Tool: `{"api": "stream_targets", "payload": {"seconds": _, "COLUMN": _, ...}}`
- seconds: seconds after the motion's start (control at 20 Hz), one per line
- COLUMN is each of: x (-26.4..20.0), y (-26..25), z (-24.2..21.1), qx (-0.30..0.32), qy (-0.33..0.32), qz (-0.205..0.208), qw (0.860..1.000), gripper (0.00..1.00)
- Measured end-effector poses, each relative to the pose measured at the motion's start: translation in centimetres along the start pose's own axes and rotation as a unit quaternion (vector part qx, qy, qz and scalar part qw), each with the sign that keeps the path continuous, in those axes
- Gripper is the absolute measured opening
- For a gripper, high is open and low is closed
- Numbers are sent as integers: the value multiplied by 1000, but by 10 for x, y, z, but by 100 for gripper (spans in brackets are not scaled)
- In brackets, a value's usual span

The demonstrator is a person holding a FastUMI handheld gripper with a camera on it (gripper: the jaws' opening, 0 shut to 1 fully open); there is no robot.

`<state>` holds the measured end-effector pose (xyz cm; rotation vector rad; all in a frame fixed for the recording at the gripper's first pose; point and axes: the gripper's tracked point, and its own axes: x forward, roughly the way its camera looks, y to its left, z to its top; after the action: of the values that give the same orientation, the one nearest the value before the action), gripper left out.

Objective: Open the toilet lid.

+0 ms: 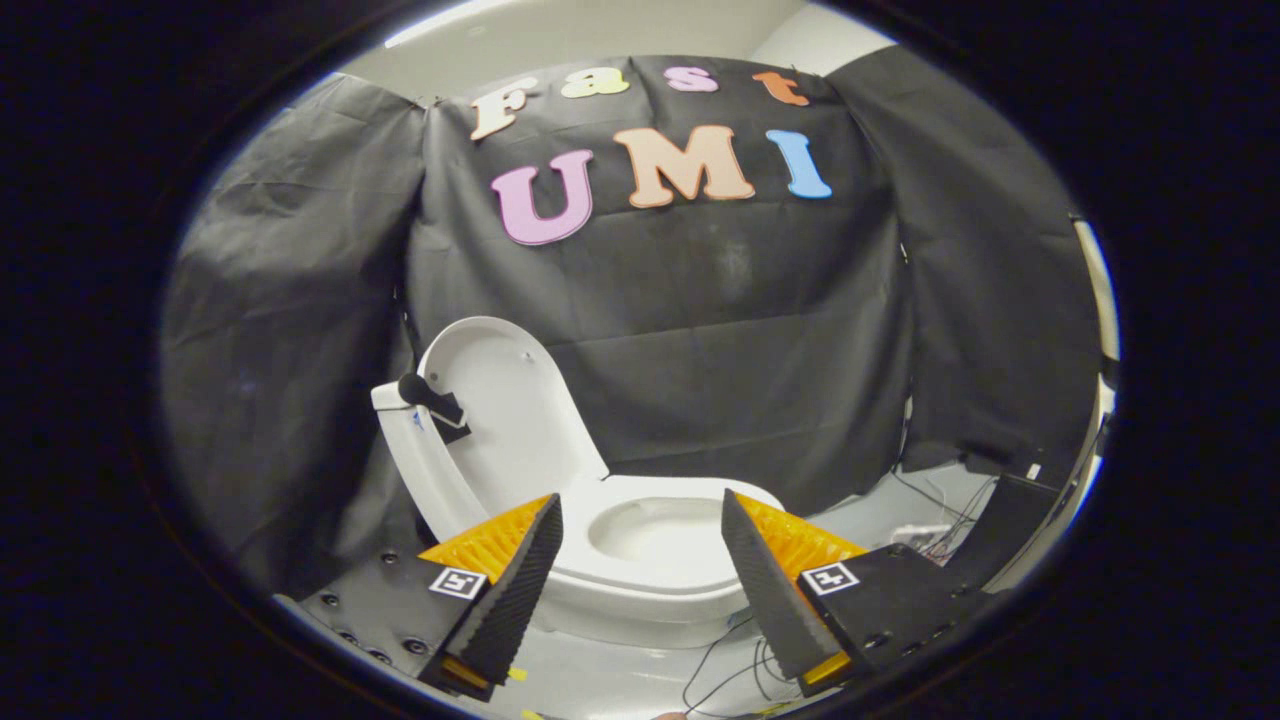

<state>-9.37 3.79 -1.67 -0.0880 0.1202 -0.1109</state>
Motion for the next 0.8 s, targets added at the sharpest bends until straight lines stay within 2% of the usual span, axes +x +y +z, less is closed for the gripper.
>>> {"api": "stream_targets", "payload": {"seconds": 0.3, "x": -4, "y": 10, "z": 10, "qx": -27, "qy": -8, "qz": 7, "qw": 1000, "gripper": 98}}
{"api": "stream_targets", "payload": {"seconds": 0.8, "x": -6, "y": 9, "z": -5, "qx": -23, "qy": 9, "qz": 10, "qw": 1000, "gripper": 98}}
